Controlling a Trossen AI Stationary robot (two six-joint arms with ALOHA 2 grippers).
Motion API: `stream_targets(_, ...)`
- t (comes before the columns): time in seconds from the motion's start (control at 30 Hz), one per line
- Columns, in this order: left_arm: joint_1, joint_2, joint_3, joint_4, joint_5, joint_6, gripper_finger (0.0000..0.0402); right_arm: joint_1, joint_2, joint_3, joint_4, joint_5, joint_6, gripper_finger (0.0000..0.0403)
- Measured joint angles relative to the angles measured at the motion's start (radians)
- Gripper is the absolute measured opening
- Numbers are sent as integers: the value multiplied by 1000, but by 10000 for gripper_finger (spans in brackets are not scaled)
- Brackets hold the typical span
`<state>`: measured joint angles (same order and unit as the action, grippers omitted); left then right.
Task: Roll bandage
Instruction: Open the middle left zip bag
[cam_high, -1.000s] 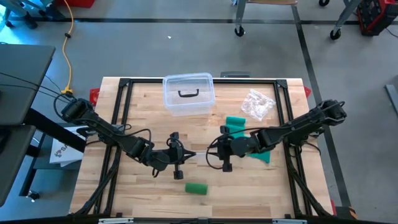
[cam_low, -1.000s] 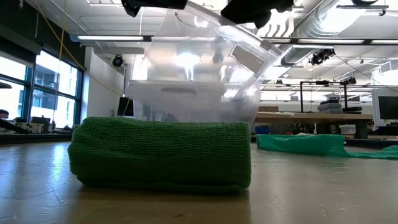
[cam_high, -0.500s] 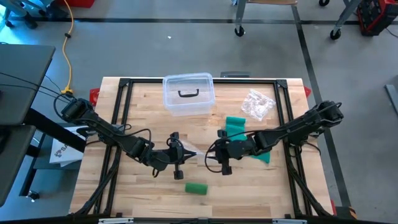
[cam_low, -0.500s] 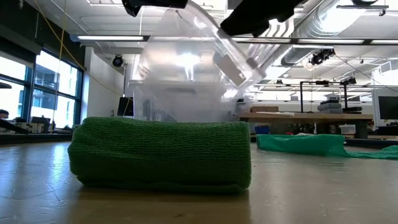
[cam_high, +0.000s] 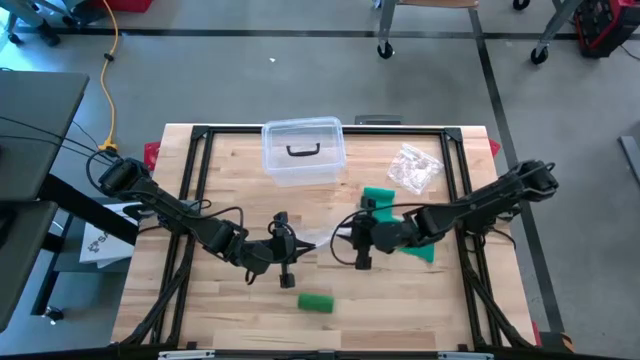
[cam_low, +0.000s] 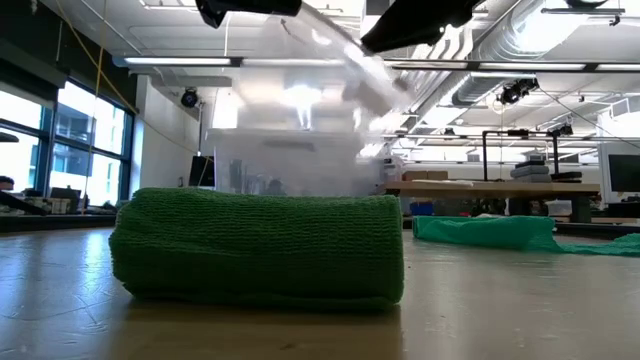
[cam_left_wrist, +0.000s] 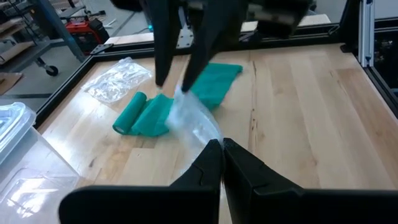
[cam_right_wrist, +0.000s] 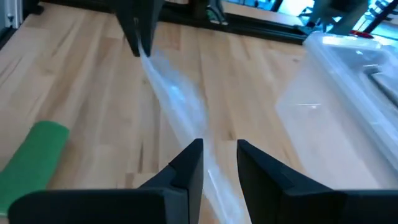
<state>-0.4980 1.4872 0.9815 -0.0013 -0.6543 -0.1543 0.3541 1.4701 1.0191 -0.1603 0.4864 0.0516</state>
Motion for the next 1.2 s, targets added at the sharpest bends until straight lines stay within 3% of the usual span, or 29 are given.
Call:
stream_targets(0.07, 0, 0, 0, 0, 0, 0, 0, 0, -22, 0, -27, -4, 0, 87)
stream_targets(0.27, 0, 0, 0, -1, 0, 0, 0, 0, -17, 0, -17, -183, -24, 87)
stream_targets(1.2, 1, 0, 0, 1, 1, 0, 0, -7, 44, 0, 15, -183, -19, 87)
